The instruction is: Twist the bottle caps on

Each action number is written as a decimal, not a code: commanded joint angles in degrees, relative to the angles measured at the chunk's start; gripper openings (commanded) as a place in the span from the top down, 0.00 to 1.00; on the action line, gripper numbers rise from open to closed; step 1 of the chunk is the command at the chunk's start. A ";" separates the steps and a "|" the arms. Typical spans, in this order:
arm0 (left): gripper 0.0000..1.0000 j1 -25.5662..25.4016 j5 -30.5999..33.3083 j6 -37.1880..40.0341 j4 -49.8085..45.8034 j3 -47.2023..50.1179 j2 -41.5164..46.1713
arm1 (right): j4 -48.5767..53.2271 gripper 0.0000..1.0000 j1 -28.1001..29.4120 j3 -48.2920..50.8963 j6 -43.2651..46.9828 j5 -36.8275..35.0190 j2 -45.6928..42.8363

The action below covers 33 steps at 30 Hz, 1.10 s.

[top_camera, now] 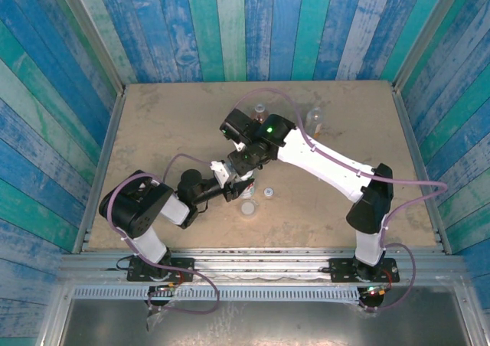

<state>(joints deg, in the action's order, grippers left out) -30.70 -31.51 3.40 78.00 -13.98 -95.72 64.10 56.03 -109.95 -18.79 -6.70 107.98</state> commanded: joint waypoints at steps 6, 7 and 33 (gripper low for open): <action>0.42 -0.54 0.03 0.20 -4.49 0.99 -0.58 | -1.84 0.34 0.73 -0.27 0.20 2.54 -4.28; 0.42 -0.52 0.00 0.18 -4.48 1.12 -0.56 | -2.33 0.34 0.66 0.04 0.03 2.48 -4.89; 0.42 -0.59 -0.28 0.27 -5.22 1.01 -0.59 | -6.00 0.67 -3.56 9.71 -0.79 5.64 -6.22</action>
<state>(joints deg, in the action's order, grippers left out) -30.76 -31.40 3.36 78.08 -13.91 -95.74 56.90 52.69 -101.78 -19.57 -1.54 100.99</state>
